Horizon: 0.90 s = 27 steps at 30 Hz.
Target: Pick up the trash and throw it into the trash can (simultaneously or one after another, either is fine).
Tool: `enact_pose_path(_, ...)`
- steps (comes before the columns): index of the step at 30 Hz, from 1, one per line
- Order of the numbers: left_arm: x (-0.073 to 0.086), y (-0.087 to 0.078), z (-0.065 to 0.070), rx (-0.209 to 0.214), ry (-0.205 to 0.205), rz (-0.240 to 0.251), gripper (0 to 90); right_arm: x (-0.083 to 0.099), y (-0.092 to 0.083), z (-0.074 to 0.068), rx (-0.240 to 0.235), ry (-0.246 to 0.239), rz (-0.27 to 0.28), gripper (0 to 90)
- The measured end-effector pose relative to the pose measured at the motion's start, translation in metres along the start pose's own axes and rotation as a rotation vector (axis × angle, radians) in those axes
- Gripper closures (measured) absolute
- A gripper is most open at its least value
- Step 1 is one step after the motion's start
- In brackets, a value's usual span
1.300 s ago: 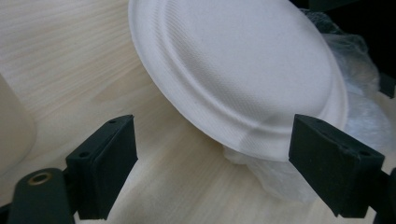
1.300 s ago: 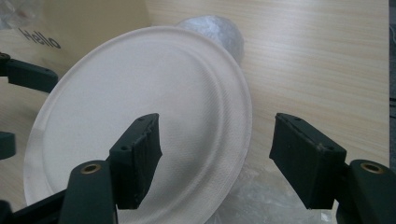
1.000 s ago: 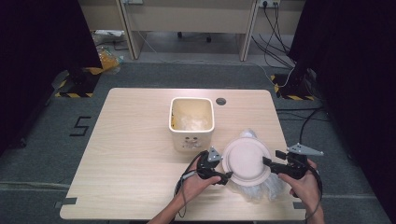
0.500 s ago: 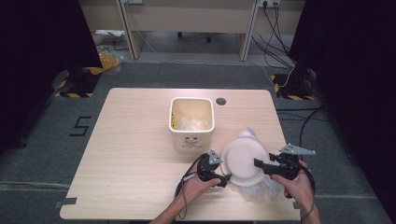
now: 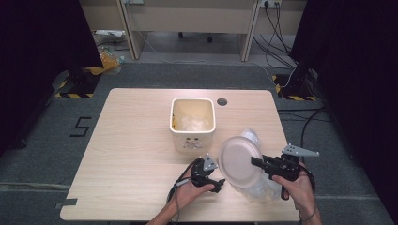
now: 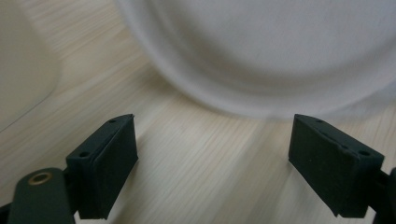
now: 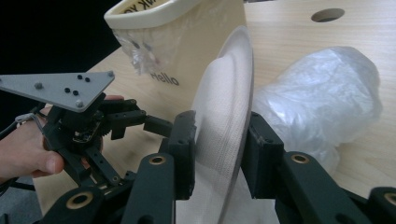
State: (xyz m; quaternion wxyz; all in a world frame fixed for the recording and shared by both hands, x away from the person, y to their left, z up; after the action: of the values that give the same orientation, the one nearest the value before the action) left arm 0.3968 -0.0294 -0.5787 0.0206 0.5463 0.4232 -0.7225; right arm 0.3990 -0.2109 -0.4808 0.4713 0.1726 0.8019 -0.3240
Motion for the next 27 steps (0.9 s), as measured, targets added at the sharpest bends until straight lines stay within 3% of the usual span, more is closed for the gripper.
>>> enact_pose_path(3,0.011,-0.015,-0.010,-0.030,0.017,-0.011,15.2,0.000,0.001,-0.003,-0.037,0.017,0.010,70.9)
enact_pose_path(6,0.020,-0.030,-0.021,-0.057,0.024,-0.019,15.2,0.000,0.001,-0.004,-0.044,0.024,0.010,71.2)
enact_pose_path(13,0.039,-0.056,-0.047,-0.105,-0.013,-0.018,15.0,-0.006,0.000,-0.013,-0.079,0.018,0.029,76.3)
enact_pose_path(17,0.048,-0.066,-0.062,-0.111,-0.053,-0.010,14.1,-0.011,-0.001,-0.021,-0.123,0.032,0.055,81.9)
enact_pose_path(21,0.053,-0.072,-0.068,-0.102,-0.046,-0.010,14.4,-0.013,-0.001,-0.025,-0.144,0.038,0.069,82.4)
enact_pose_path(22,0.054,-0.074,-0.069,-0.100,-0.048,-0.008,14.4,-0.014,0.000,-0.029,-0.173,0.060,0.080,82.5)
enact_pose_path(27,0.057,-0.079,-0.076,-0.118,-0.061,-0.010,14.5,-0.019,-0.001,-0.037,-0.209,0.068,0.096,82.5)
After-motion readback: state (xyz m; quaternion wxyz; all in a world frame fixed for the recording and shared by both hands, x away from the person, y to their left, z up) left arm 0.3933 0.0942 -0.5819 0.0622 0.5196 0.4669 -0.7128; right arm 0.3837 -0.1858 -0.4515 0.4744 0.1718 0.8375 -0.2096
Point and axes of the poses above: each handheld gripper's, and its own axes: y roughly forward along the jaws, x roughly out of its underside, z roughly to its right, the point moved 9 cm from there along y, roughly forward along the jaws, and after that the axes turned 5 degrees about z, right-handed, at the moved point
